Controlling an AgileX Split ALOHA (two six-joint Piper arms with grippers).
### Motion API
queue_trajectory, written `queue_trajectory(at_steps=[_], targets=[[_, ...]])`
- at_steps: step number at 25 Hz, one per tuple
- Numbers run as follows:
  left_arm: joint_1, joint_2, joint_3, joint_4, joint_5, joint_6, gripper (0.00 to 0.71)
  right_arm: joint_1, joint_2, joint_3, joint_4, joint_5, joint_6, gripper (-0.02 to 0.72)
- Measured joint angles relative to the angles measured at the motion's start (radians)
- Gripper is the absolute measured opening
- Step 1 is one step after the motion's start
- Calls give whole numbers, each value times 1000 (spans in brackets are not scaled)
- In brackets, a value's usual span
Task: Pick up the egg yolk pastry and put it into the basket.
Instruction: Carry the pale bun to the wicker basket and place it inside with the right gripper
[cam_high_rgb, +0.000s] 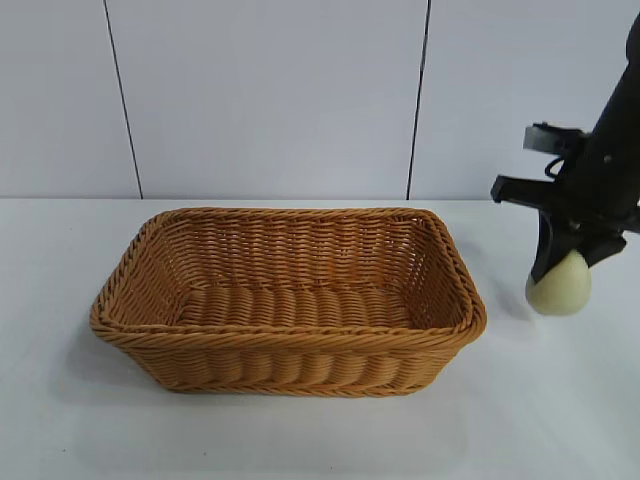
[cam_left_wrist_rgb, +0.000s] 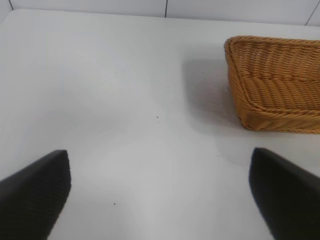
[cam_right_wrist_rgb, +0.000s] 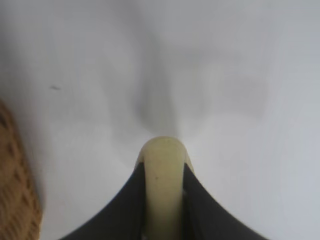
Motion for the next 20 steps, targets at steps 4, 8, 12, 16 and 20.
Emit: queue_trajectory(at_steps=[4, 8, 12, 16, 20], targets=[[0, 0, 0, 0, 0, 0, 695, 0, -63, -72, -1, 74, 0, 116], [0, 0, 0, 0, 0, 0, 695, 0, -108, -105, 2, 101, 0, 116], [0, 0, 0, 0, 0, 0, 695, 5, -140, -109, 34, 111, 0, 116], [0, 0, 0, 0, 0, 0, 695, 62, -148, -127, 37, 117, 0, 116], [0, 0, 0, 0, 0, 0, 695, 183, -150, -149, 37, 102, 1, 116]])
